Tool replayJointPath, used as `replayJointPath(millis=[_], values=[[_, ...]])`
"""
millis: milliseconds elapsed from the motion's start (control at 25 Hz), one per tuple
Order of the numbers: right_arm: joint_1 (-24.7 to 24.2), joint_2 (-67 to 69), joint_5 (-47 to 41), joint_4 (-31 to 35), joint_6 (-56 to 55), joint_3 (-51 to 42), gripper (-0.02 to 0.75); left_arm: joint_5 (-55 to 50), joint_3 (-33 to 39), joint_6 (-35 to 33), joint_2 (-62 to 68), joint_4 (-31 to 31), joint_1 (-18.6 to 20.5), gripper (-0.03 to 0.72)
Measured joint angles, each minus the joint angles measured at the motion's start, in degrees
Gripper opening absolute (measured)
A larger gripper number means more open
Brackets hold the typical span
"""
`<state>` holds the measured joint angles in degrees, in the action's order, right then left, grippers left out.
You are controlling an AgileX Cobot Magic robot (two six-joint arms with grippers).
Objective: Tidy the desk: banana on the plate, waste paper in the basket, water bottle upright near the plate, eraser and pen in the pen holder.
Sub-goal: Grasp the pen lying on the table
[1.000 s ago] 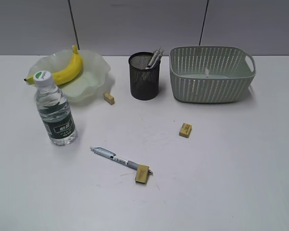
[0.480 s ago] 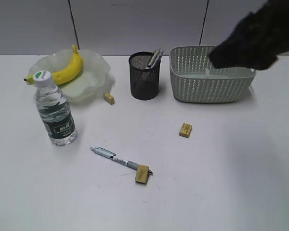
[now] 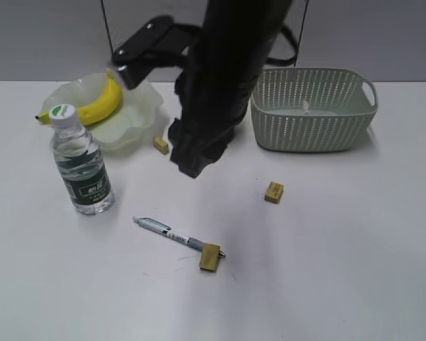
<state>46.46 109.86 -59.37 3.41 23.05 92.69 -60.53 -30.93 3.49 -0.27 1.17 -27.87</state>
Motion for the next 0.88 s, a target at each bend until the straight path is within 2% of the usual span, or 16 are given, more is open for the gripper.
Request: replayJointPath(millis=[280,880], values=[[0.37,14.33,-3.22,1.51,-0.25,9.67,0.442,0.0,0.0,0.0,-0.02,0.0,0.0,0.367],[1.14,23.83,1.33,3.57,-2.44,10.31,0.441,0.0,0.0,0.05,-0.02,0.0,0.0,0.367]])
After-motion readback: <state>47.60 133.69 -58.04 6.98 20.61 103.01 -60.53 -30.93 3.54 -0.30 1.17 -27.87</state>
